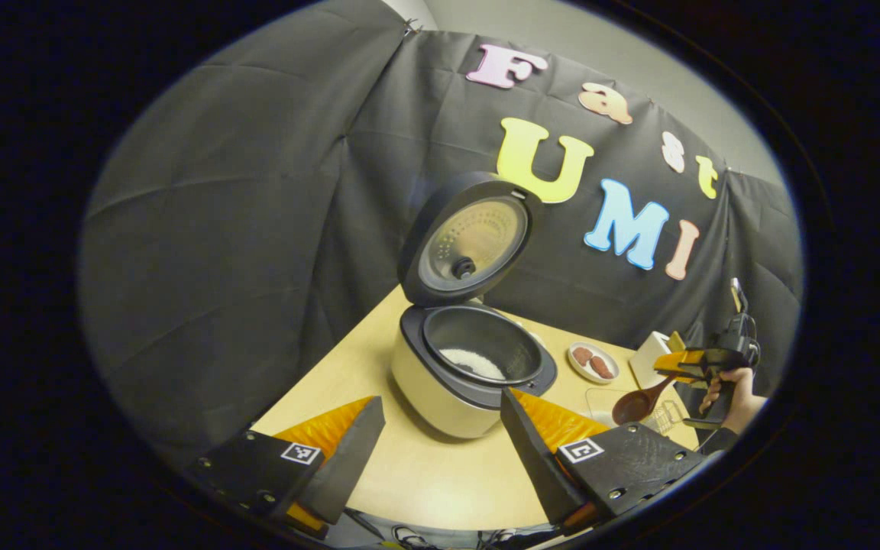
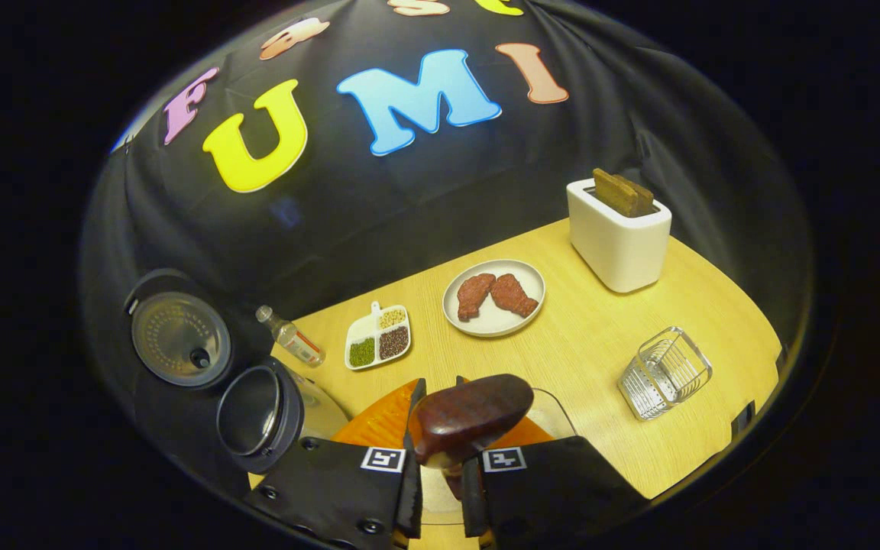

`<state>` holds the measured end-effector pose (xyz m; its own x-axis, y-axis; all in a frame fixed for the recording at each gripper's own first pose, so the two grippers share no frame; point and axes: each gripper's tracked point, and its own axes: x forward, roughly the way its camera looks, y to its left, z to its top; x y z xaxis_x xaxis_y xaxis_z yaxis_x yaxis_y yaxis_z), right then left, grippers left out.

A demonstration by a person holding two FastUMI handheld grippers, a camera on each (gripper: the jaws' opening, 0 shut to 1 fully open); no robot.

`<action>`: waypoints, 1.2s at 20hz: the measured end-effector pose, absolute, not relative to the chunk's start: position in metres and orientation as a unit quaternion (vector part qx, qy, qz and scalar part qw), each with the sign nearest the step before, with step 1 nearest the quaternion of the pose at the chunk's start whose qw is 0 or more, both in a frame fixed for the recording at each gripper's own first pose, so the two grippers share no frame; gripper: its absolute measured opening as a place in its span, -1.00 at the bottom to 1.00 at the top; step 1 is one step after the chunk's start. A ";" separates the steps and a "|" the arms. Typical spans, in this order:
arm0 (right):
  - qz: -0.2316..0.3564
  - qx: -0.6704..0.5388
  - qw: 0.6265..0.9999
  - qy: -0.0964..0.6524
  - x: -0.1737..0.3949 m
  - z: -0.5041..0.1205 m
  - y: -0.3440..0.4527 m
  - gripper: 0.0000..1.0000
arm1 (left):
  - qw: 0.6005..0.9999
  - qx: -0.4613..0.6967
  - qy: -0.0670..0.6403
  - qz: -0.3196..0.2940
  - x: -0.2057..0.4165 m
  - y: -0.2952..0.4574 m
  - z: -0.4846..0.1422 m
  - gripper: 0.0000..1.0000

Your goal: Close the left gripper, press the button to open the rice cooker; take a wooden spoon from the chopstick holder with the right hand, scoop a spoonful of rice and pour it into the rice cooker, then put the wooden spoon back into the chopstick holder.

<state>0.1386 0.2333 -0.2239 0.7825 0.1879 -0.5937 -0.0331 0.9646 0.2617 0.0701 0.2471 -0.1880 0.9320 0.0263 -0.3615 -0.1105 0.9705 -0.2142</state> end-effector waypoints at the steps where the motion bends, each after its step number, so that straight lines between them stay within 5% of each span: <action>1: 0.060 0.111 0.934 0.334 0.137 -0.234 0.237 -0.55 | 0.976 -0.112 0.184 0.039 0.069 0.248 -0.191 0.93; 9: 0.079 0.063 0.928 0.360 0.134 -0.283 0.257 -0.55 | 0.973 -0.113 0.194 0.055 0.063 0.261 -0.197 0.94; 24: 0.068 0.190 0.884 0.422 0.122 -0.294 0.289 -0.54 | 0.973 -0.130 0.184 0.048 0.056 0.260 -0.197 0.94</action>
